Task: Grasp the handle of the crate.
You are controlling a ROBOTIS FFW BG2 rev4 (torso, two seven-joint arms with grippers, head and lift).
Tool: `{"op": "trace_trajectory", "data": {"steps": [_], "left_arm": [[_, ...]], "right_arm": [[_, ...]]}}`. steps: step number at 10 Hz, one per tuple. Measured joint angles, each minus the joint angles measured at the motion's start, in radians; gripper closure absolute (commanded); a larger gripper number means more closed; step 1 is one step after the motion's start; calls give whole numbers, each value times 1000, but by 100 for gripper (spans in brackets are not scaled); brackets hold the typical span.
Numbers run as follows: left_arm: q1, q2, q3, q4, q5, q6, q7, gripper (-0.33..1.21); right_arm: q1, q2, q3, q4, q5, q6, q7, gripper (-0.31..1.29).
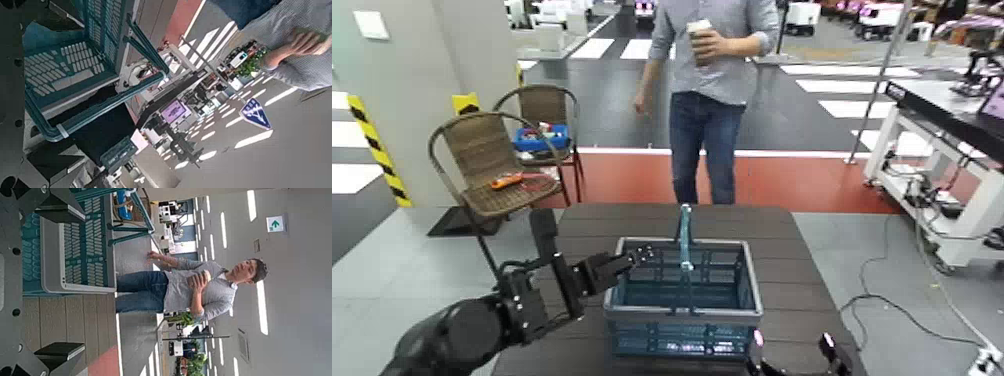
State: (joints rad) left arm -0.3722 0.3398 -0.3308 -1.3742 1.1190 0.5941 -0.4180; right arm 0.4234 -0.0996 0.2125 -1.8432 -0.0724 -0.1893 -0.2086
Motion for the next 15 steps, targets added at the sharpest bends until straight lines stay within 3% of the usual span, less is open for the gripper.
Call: {"op": "trace_trajectory", "data": {"steps": [7,15], "left_arm": [[-234,-31,-192,294,165,-4,-61,11],[-385,-93,-411,493,289,-67,-146,11]], "right_arm": [[-18,-5,14,22,-19,-25,0,15],[-41,-13,30,54,-41,-67,0,15]]}}
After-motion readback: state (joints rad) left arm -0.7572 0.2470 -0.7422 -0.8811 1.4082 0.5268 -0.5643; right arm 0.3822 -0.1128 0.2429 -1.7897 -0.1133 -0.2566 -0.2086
